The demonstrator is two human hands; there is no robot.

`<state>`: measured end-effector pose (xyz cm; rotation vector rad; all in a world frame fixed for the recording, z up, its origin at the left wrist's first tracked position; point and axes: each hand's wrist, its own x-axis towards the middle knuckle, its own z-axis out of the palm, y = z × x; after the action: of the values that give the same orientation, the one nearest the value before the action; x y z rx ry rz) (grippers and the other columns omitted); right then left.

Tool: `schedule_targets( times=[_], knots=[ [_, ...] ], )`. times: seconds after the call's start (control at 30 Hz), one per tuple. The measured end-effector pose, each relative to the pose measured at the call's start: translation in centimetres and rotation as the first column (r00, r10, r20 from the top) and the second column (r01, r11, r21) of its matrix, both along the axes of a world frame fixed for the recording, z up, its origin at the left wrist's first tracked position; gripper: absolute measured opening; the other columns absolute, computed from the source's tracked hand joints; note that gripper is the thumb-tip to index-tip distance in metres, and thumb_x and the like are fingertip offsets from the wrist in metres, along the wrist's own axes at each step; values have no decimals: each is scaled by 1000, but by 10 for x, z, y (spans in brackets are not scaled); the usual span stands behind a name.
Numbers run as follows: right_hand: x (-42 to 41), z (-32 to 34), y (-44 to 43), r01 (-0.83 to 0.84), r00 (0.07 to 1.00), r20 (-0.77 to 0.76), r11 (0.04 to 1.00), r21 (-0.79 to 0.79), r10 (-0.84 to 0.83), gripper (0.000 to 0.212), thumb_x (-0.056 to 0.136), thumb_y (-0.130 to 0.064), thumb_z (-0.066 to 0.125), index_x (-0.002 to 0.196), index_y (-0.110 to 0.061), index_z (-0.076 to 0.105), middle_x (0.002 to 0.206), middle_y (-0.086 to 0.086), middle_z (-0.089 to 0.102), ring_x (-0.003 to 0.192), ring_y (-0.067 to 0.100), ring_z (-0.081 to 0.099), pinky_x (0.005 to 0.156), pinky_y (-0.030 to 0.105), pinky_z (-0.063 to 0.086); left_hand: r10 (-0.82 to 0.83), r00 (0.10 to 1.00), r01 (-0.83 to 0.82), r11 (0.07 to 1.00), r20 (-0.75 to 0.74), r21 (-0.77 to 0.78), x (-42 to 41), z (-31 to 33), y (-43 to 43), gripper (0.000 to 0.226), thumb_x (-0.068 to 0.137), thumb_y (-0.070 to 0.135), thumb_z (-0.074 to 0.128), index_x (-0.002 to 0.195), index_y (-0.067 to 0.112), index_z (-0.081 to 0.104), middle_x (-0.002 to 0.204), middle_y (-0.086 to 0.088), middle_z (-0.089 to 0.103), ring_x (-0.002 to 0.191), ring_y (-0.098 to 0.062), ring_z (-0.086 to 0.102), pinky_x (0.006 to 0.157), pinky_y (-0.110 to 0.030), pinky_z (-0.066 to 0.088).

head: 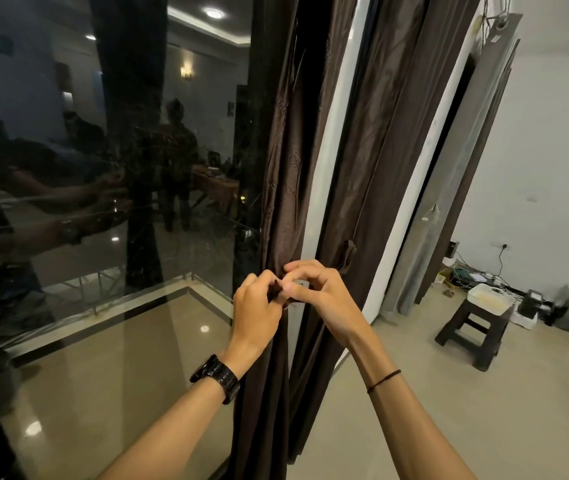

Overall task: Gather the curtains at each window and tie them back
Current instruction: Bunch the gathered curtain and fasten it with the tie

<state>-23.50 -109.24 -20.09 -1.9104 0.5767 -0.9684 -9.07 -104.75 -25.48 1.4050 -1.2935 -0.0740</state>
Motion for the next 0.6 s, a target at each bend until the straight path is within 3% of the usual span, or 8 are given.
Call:
schedule_targets(
  times=[0.13, 0.27, 0.4, 0.5, 0.6],
  knots=[
    [-9, -14, -6, 167, 983, -55, 973, -157, -177, 49, 76, -6, 86, 111, -37, 71, 121, -7, 60, 113, 14, 62, 90, 32, 60, -115, 945, 113, 993, -306, -22, 5, 5, 1, 10, 93, 18, 75, 86, 17, 68, 79, 3, 73, 75, -14, 70, 71, -34, 56],
    [-2, -17, -2, 244, 969, 92, 951, -190, -230, 26, 84, 0, 80, 101, -20, 79, 95, 1, 76, 77, 18, 73, 67, 35, 63, -229, 893, 221, 973, -387, -66, 2, 6, 5, 6, 95, 10, 72, 91, 9, 68, 82, 1, 76, 73, -13, 73, 65, -25, 57],
    [7, -14, -3, 320, 938, 228, 909, -268, -262, 12, 87, -1, 77, 91, -11, 82, 84, -3, 78, 76, 17, 75, 68, 33, 63, -176, 916, 163, 984, -362, -65, -6, -8, 5, 10, 93, 18, 76, 88, 20, 67, 86, -3, 74, 80, -14, 74, 71, -27, 58],
    [17, -25, -3, 348, 927, 255, 888, -302, -276, 9, 84, -5, 82, 89, -12, 82, 82, -5, 78, 74, 14, 75, 68, 33, 62, -79, 937, 55, 995, -339, -80, -11, -23, 8, 14, 90, 25, 78, 85, 29, 66, 90, -4, 69, 85, -15, 70, 74, -37, 59],
    [23, -39, -7, 371, 926, 237, 816, -444, -293, 7, 83, -11, 83, 90, -12, 82, 88, -4, 77, 82, 10, 73, 71, 39, 61, -23, 931, -3, 998, -365, -70, -14, -30, 13, 16, 89, 20, 79, 83, 29, 67, 89, -3, 66, 82, -11, 66, 73, -34, 56]
  ],
)
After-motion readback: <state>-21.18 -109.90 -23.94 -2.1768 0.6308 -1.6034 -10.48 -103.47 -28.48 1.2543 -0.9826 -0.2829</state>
